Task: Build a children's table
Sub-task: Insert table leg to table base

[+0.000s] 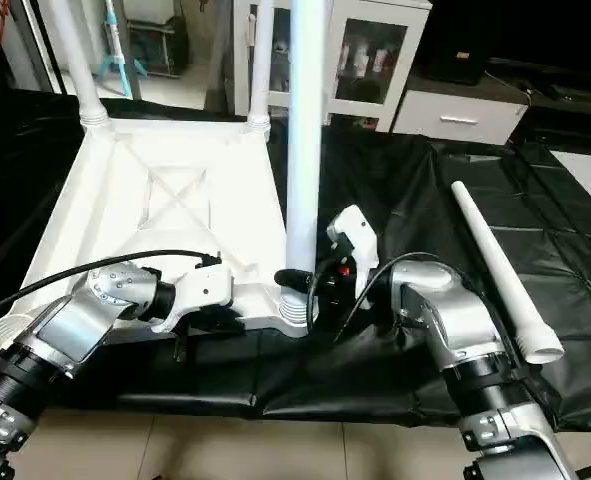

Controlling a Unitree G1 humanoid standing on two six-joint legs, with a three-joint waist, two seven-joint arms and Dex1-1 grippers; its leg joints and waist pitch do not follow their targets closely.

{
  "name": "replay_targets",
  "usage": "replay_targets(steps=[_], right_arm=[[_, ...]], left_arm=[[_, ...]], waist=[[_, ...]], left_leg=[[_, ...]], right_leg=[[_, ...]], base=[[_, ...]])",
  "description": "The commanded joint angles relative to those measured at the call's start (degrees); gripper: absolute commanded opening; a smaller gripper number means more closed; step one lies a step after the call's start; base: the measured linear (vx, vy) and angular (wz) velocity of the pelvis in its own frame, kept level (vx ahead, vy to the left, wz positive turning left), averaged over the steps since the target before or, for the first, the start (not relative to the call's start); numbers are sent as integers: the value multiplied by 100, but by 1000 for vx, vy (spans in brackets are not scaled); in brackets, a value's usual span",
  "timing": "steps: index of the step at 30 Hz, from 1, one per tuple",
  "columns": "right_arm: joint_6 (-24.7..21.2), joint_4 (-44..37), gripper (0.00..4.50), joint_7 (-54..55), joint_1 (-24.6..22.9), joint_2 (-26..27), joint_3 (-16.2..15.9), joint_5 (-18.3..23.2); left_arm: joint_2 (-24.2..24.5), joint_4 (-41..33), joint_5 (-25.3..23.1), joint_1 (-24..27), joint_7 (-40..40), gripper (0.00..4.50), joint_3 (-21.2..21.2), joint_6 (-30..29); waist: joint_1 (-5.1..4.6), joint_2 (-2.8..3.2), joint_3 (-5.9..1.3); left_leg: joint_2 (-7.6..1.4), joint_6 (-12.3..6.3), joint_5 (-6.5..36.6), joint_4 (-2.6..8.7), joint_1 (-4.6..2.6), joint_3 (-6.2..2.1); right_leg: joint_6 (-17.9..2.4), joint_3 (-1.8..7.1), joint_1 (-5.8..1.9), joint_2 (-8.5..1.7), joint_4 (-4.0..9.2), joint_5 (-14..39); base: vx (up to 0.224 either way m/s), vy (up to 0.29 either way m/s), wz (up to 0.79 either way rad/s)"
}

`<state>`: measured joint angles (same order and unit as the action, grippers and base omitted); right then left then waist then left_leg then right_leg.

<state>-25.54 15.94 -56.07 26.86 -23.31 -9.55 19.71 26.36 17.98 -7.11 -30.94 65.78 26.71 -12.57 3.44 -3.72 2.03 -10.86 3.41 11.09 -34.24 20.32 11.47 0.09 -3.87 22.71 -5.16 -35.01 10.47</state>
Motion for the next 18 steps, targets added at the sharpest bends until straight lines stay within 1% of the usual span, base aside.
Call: replay_targets(steps=[1, 5, 9, 11, 15, 18], right_arm=[[-125, 279, 188, 163, -267, -135, -40, -213], [-54, 298, 188, 332, -513, -131, 193, -139], [87, 338, 188, 572, -804, -28, 428, -77], [115, 313, 188, 634, -890, 22, 479, -61], [279, 216, 188, 857, -1208, 245, 617, 29], [402, 23, 188, 941, -1480, 357, 584, 49]], left_arm=[[26, 10, -116, 109, 205, 0, 274, 112], [48, 34, -117, 123, 182, 0, 249, 118], [47, 49, -101, 116, 150, 0, 210, 99], [53, 50, -98, 119, 143, 0, 199, 99], [54, 82, -81, 90, 91, 0, 140, 45], [82, 95, -76, 87, 74, 0, 108, 28]], waist=[[3, 62, -244], [2, 66, -247], [10, 55, -242], [11, 49, -236], [15, 66, -227], [17, 66, -224]], left_leg=[[-288, 217, 1932, 501, -80, -175], [-291, 225, 1970, 511, -78, -180], [-289, 216, 2040, 516, -79, -177], [-289, 219, 2085, 523, -78, -186], [-292, 255, 2228, 541, -91, -197], [-293, 280, 2341, 556, -93, -206]], right_leg=[[-989, 284, -139, -365, 500, 2007], [-981, 282, -137, -361, 503, 1971], [-969, 282, -125, -366, 521, 2030], [-930, 278, -120, -369, 532, 2148], [-875, 278, -98, -368, 549, 2267], [-823, 277, -90, -369, 567, 2350]], base=[[0, 0, 0], [0, 0, 0], [0, 0, 0], [0, 0, 0], [0, 0, 0], [0, 0, 0]])
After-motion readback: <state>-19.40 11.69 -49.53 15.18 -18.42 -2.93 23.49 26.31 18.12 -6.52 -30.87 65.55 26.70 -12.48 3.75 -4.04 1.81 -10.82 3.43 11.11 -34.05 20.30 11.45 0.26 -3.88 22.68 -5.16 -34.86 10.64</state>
